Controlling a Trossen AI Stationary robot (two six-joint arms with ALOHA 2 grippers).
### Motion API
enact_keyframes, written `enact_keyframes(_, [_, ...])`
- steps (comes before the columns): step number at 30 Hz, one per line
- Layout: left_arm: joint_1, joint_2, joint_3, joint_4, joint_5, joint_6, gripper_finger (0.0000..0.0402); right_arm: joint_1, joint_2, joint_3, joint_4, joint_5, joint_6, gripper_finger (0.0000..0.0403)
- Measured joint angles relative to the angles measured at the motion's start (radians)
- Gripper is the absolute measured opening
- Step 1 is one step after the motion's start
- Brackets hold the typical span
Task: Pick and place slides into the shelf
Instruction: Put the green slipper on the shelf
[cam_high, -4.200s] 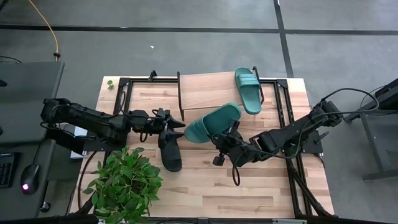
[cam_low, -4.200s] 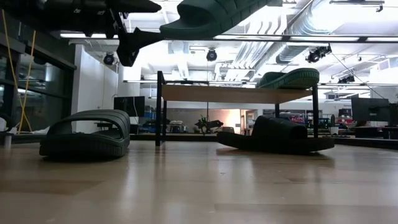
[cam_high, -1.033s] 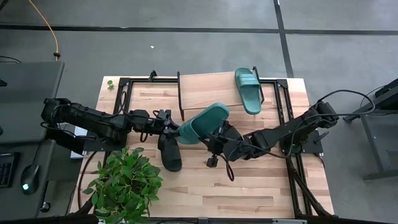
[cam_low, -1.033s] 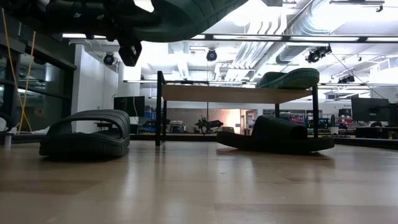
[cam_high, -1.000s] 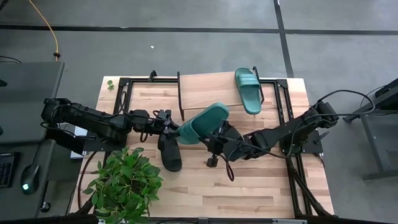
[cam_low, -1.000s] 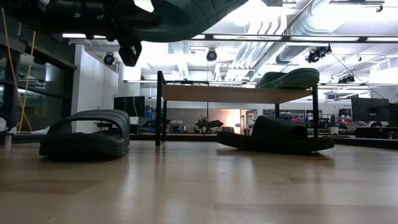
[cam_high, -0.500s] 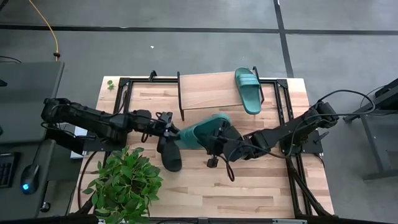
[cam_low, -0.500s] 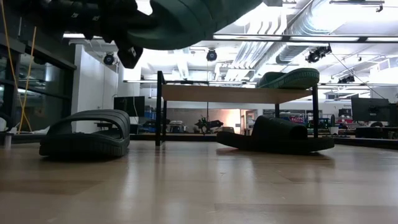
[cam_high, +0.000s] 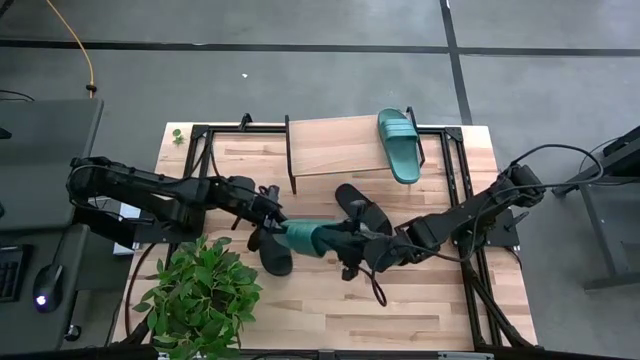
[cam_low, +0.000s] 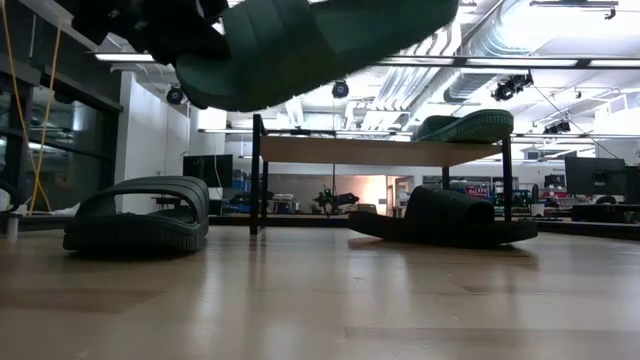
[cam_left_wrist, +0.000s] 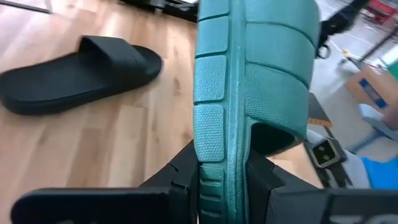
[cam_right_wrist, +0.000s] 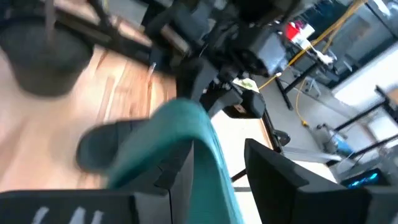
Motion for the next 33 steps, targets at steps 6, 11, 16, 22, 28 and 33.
enact_keyframes(6, [0.0, 0.0, 0.0, 0.001, 0.086, -0.003, 0.0066, 0.025, 0.0, 0.0, -0.068, 0.004, -0.088, 0.0133])
enact_keyframes(11, [0.0, 0.0, 0.0, 0.012, 0.098, -0.012, 0.0067, 0.03, 0.011, 0.0, -0.052, 0.005, -0.132, 0.0133])
enact_keyframes(16, [0.0, 0.007, 0.0, 0.015, 0.097, -0.013, 0.0067, 0.024, 0.064, 0.0, 0.004, -0.007, -0.242, 0.0133])
enact_keyframes(22, [0.0, 0.01, 0.0, 0.023, 0.097, -0.013, 0.0067, 0.022, 0.105, -0.001, 0.144, 0.008, -0.403, 0.0133])
enact_keyframes(28, [0.0, 0.01, 0.0, 0.023, 0.097, -0.013, 0.0067, 0.008, 0.111, -0.002, 0.155, -0.023, -0.404, 0.0133])
enact_keyframes(33, [0.0, 0.01, 0.0, 0.024, 0.094, -0.015, 0.0067, -0.009, 0.135, -0.002, 0.17, -0.028, -0.412, 0.0133])
